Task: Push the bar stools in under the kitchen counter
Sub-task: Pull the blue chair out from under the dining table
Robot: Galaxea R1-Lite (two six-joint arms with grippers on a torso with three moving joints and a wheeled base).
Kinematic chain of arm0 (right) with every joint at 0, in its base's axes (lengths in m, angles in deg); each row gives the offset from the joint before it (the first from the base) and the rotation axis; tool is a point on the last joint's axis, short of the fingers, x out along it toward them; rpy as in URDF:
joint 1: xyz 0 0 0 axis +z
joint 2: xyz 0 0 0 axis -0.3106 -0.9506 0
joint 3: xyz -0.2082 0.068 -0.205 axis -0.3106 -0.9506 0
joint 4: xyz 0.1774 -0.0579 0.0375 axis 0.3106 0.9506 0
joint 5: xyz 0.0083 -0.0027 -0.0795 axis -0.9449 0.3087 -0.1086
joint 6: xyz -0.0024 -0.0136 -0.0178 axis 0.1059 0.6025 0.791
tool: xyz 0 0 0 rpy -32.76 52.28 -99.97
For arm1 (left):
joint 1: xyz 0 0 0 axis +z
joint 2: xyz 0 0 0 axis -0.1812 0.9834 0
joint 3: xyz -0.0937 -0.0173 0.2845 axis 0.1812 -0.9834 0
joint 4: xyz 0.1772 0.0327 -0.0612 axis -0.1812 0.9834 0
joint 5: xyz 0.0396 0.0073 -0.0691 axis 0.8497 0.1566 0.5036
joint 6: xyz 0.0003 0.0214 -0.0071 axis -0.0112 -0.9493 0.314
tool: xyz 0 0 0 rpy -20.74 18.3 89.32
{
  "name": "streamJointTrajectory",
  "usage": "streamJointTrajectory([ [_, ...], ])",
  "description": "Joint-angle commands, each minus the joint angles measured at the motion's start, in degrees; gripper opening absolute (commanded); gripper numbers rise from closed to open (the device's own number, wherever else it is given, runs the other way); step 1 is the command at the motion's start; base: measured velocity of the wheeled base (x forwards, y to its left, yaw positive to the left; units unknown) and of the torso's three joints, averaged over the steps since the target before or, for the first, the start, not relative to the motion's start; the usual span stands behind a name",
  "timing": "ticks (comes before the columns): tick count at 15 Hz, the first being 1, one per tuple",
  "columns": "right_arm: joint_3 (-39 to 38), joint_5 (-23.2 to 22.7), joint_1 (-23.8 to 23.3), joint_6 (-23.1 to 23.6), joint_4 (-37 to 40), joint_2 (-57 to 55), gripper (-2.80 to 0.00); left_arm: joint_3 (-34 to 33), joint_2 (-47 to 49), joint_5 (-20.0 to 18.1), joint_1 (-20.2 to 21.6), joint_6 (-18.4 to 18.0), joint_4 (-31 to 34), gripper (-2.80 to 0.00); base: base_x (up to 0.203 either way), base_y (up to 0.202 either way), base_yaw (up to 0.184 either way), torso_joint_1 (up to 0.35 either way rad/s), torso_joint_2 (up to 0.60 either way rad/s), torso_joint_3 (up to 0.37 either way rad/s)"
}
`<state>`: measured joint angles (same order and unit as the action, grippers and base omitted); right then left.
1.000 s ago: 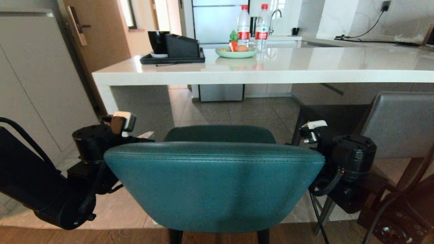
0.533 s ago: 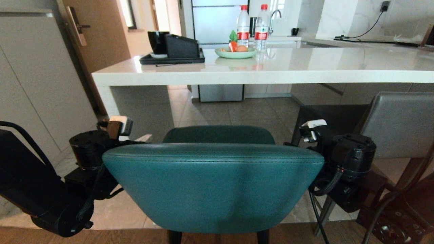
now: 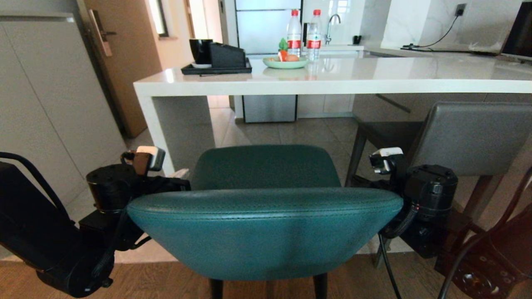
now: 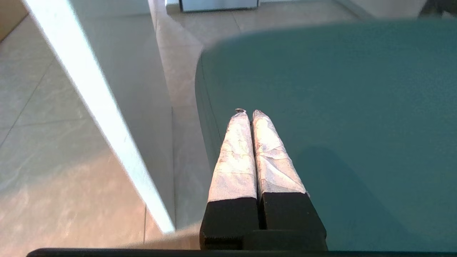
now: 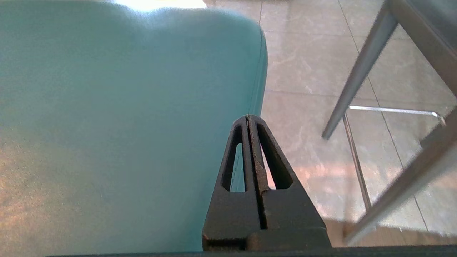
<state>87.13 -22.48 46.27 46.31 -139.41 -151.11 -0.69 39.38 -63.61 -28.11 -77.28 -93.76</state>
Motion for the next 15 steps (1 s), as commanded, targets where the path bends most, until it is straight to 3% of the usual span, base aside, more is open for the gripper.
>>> streamJointTrajectory([
  [1,0.16,0.07,-0.05,0.09,-0.11,-0.56,-2.80,0.71,0.94,0.11,0.01,-0.10,-0.41,-2.80,-0.180,0.000,-0.002,0.000,0.00,0.000],
  [6,3.42,0.32,-1.19,0.09,0.07,-3.54,-2.80,2.60,2.08,0.47,-0.43,-0.20,-0.35,-2.80,-0.025,0.000,-0.001,-0.001,0.00,0.001],
  [15,-0.41,1.67,2.11,0.27,7.06,6.23,-2.80,8.51,5.94,0.38,-0.17,-0.30,-0.26,-2.80,0.000,0.000,0.000,0.000,0.00,0.000],
])
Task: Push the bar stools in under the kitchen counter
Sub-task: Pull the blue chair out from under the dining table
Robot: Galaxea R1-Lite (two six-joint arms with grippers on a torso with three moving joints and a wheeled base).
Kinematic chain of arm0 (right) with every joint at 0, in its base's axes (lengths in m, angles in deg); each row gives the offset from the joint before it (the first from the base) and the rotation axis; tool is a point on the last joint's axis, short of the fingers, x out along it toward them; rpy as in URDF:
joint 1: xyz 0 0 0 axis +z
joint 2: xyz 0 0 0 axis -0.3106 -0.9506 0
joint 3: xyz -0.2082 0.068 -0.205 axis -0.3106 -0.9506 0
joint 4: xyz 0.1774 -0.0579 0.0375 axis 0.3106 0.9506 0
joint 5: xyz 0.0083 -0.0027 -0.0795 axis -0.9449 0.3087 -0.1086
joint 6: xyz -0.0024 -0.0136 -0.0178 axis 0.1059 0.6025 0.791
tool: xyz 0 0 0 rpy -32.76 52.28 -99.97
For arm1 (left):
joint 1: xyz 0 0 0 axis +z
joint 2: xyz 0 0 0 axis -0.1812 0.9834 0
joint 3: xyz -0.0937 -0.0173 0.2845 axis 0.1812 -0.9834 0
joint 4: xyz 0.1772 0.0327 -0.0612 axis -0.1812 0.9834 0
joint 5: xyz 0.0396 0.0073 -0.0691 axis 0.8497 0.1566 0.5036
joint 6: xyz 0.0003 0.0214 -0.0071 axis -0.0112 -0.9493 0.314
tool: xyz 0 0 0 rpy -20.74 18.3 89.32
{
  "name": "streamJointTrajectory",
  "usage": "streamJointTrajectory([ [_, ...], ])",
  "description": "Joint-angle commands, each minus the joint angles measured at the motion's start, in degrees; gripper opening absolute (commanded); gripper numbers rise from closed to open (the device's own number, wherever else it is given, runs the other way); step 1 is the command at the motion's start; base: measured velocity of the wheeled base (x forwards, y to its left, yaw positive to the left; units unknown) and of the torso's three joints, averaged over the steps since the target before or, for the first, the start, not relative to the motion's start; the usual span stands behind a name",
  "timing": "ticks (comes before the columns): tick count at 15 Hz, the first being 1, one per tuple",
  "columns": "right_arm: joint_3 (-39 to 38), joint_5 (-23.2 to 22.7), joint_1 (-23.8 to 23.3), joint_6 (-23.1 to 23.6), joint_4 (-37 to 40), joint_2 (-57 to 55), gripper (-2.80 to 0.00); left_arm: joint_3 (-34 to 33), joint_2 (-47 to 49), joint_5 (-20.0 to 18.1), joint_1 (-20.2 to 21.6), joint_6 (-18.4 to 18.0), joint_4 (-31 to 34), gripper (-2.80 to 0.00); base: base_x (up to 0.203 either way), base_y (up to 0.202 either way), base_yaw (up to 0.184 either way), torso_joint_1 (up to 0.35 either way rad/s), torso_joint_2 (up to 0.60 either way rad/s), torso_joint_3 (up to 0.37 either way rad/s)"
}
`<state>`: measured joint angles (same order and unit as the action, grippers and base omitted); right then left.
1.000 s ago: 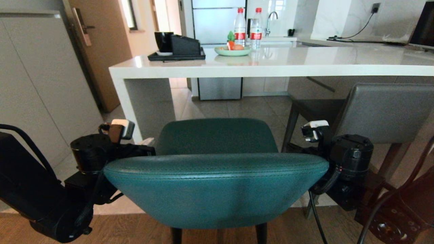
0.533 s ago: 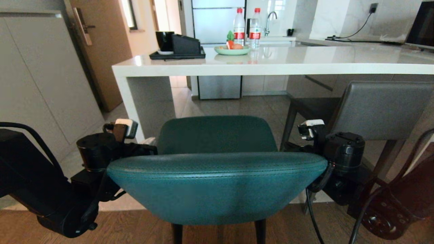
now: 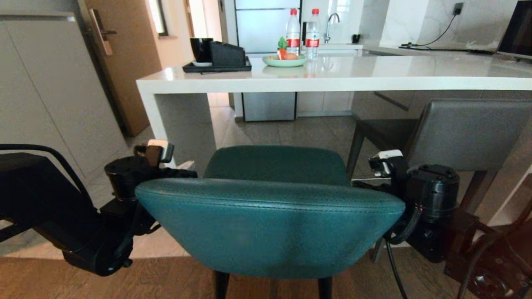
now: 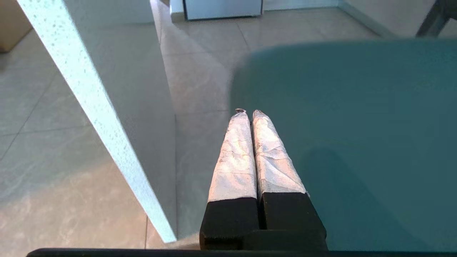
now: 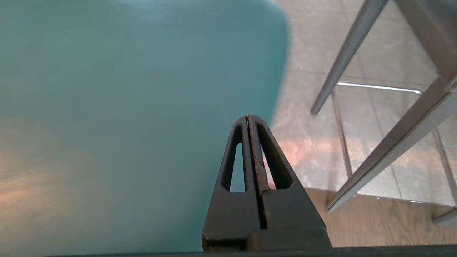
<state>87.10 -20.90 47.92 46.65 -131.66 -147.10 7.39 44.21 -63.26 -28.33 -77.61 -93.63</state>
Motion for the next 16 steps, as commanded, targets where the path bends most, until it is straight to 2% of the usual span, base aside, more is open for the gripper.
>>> streamJointTrajectory([
  [1,-0.55,0.15,0.49,-0.08,-0.59,2.68,-2.80,0.43,1.12,0.02,-0.04,0.04,-0.39,-2.80,0.000,0.000,0.000,0.000,0.00,0.000],
  [5,-3.03,0.24,3.78,-0.16,1.02,4.99,-2.80,-0.40,0.98,0.02,-0.10,0.05,-0.30,-2.80,0.000,0.000,0.000,0.000,0.00,0.000],
  [13,-0.23,0.15,2.34,-1.04,0.75,-0.27,-2.80,-12.61,-7.78,-0.07,-0.11,-0.04,0.45,-2.80,0.000,0.000,0.000,0.000,0.00,0.000],
  [16,1.65,0.15,0.57,-1.15,0.65,-3.38,-2.80,-18.64,-11.40,0.09,-2.16,0.09,0.31,-2.80,0.000,0.000,0.000,0.000,0.00,0.000],
])
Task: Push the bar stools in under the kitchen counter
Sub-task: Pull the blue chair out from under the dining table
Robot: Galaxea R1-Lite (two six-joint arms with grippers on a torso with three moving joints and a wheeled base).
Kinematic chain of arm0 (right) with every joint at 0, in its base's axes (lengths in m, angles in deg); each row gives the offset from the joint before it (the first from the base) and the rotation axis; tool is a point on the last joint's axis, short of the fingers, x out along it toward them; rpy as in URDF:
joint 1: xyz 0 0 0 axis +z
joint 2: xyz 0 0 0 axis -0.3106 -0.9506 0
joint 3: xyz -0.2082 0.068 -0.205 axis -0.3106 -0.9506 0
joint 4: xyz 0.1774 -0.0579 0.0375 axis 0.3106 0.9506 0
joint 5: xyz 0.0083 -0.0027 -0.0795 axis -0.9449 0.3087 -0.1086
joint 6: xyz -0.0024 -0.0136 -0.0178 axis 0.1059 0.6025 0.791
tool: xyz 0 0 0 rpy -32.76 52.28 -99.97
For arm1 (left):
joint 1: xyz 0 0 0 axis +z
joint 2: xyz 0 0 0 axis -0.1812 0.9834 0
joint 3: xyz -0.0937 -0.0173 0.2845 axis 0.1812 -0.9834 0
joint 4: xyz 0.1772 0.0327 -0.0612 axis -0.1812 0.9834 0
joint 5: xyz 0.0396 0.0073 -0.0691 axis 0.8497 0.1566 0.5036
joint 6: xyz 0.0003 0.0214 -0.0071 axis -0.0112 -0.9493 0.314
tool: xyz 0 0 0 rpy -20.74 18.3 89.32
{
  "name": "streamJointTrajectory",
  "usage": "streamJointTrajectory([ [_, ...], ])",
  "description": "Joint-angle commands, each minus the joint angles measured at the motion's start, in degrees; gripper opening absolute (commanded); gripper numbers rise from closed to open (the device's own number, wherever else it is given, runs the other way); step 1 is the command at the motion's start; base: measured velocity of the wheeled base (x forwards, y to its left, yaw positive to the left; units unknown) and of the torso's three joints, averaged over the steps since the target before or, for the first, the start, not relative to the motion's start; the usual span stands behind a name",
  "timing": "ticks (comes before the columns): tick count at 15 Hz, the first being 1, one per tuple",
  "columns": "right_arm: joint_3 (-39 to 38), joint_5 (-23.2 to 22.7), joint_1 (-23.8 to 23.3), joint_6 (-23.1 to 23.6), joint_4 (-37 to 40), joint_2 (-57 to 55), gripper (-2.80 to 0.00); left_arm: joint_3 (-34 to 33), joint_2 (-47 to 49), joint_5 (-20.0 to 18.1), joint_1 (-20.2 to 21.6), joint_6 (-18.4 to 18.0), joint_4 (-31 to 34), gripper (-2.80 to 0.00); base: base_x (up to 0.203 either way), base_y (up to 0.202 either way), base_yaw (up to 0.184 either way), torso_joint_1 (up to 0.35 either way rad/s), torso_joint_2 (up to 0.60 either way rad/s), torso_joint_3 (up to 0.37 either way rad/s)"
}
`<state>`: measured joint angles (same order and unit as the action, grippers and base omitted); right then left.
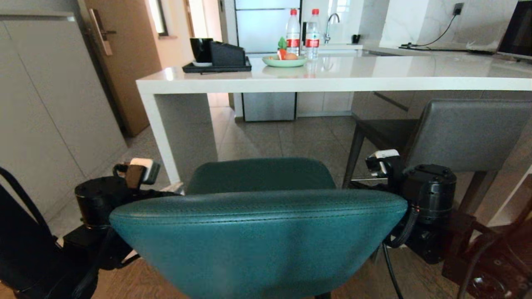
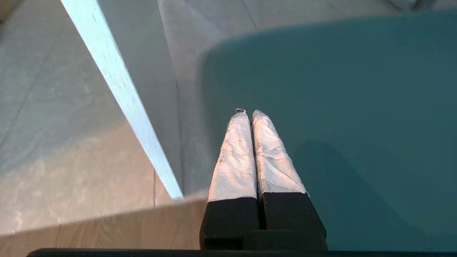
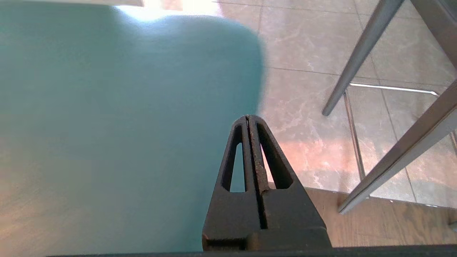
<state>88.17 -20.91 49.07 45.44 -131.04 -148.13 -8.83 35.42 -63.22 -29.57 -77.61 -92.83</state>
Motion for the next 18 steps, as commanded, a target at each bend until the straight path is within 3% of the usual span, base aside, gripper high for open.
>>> streamJointTrajectory([
  [1,1.12,0.16,-0.99,-0.06,-0.11,-3.25,-2.80,-3.70,-3.50,0.14,-1.56,0.20,-0.58,-2.80,0.000,0.000,0.000,0.000,0.00,0.000],
  [8,-6.21,0.25,0.14,-0.29,-0.87,3.09,-2.80,-0.11,-0.33,0.16,-0.66,0.31,-0.64,-2.80,0.000,0.000,0.000,0.000,0.00,0.000],
  [11,-8.09,0.32,3.41,-0.10,0.00,6.76,-2.80,1.42,1.95,0.16,0.10,0.31,-0.67,-2.80,0.000,0.000,0.000,0.000,0.00,0.000],
  [18,-6.57,0.34,3.04,-0.67,0.49,4.00,-2.80,-1.18,0.77,0.22,0.42,0.11,-0.93,-2.80,0.000,0.000,0.000,0.000,0.00,0.000],
])
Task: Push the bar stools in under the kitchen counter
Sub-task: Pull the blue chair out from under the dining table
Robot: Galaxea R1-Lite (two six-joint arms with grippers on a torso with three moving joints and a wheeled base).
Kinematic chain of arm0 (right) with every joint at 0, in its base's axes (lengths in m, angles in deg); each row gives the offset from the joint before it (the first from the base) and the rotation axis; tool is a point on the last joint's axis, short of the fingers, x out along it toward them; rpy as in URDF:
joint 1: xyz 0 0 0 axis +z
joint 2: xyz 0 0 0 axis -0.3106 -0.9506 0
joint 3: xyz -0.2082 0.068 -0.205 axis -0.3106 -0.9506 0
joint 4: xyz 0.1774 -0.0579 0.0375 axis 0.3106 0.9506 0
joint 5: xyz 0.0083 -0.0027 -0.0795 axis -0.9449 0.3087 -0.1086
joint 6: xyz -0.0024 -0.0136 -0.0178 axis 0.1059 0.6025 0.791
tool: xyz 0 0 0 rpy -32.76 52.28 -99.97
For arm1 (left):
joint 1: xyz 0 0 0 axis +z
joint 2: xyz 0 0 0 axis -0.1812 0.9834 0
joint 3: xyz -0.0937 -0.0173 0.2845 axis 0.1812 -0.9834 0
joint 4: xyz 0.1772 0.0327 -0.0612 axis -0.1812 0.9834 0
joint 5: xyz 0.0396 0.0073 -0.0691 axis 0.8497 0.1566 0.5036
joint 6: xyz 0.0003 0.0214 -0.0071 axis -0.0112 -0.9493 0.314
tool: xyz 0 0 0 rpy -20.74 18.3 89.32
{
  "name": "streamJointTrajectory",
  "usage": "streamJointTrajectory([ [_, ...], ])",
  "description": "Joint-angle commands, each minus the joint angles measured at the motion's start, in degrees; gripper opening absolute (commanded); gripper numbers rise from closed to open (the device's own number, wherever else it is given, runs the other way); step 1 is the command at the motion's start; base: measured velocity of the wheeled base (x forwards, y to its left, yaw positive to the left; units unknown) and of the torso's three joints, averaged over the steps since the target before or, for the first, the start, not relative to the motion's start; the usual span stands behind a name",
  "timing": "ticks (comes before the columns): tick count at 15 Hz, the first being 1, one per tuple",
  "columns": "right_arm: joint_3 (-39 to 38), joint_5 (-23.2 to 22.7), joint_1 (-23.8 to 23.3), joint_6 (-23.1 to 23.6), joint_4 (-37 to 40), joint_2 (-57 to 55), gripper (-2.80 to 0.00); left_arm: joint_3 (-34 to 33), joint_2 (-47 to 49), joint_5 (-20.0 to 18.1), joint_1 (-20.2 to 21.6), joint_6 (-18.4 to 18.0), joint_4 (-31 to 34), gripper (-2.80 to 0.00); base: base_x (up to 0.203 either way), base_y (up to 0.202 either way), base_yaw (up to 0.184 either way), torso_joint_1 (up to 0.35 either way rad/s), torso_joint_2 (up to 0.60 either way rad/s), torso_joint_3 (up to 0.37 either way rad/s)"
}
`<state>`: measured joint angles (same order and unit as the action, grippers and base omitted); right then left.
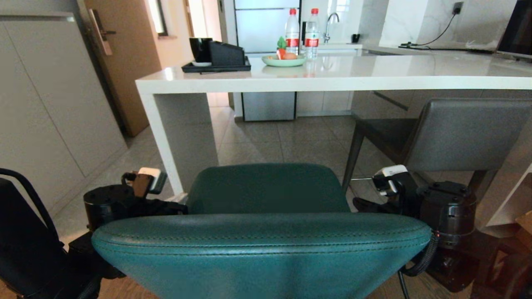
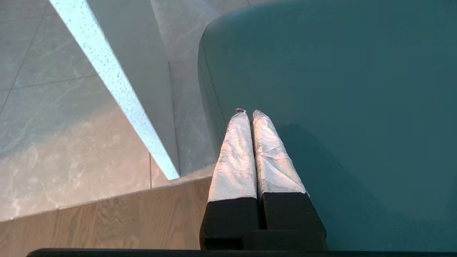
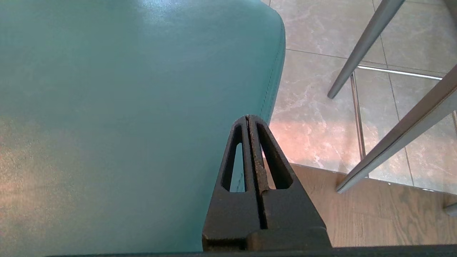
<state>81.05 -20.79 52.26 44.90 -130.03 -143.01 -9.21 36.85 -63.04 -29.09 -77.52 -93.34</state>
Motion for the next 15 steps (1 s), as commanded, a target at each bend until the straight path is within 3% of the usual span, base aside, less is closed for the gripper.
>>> streamJointTrajectory([
  [1,0.70,0.22,-0.16,-0.85,-0.53,-1.36,-2.80,-1.28,-1.04,-0.02,-0.07,0.05,-0.41,-2.80,0.000,0.000,0.000,0.000,0.00,0.000],
  [10,-0.66,1.14,-0.16,-2.46,-0.62,-0.75,-2.80,-0.48,-2.51,-0.04,-0.69,0.10,-0.41,-2.80,0.000,0.000,0.000,0.000,0.00,0.000],
  [15,0.46,1.54,-1.91,-2.55,-0.57,-1.27,-2.80,-0.06,-0.84,-0.62,3.47,0.26,-0.40,-2.80,0.000,0.000,0.000,0.000,0.00,0.000],
])
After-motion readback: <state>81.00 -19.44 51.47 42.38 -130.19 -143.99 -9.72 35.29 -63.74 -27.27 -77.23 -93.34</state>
